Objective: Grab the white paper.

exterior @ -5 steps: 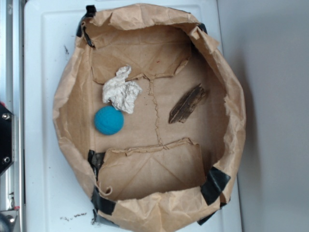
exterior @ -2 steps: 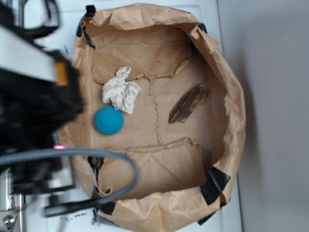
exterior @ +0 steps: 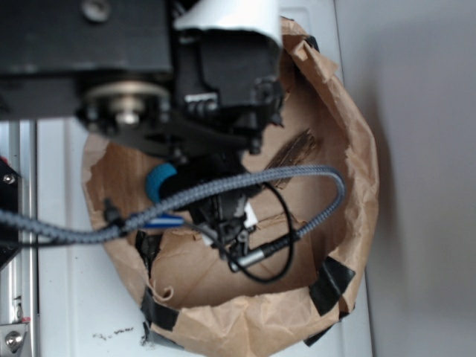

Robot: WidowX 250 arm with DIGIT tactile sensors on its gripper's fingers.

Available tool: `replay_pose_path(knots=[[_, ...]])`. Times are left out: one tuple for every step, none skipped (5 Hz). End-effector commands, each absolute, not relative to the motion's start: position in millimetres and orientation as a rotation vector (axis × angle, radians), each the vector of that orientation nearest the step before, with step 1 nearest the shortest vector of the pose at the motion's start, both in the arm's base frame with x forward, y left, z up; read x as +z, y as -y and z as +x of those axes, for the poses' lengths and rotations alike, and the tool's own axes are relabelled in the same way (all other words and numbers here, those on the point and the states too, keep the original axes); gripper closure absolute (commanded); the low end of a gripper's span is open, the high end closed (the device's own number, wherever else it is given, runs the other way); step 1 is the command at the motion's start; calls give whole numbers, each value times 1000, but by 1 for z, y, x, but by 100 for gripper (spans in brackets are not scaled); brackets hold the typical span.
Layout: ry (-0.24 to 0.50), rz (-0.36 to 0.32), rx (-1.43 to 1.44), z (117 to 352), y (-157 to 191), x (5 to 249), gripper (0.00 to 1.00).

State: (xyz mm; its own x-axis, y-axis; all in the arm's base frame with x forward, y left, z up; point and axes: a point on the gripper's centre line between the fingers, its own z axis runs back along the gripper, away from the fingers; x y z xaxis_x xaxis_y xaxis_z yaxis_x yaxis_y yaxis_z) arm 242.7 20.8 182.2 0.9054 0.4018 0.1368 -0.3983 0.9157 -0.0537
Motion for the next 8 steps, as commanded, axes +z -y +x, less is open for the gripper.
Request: replay_pose_path(knots=[[206,-28,433,246,-30,198,0],[219,-13,509,269,-57,148,0],[247,0,517,269,-65,122,0],[267,-2,554,265,-79,98,0],[239,-28,556,254,-89,97,0],[210,-45,563,245,-95,91,0],[196,-35,537,236,-90,82,0],[184,-69,461,228,-78,76,0]])
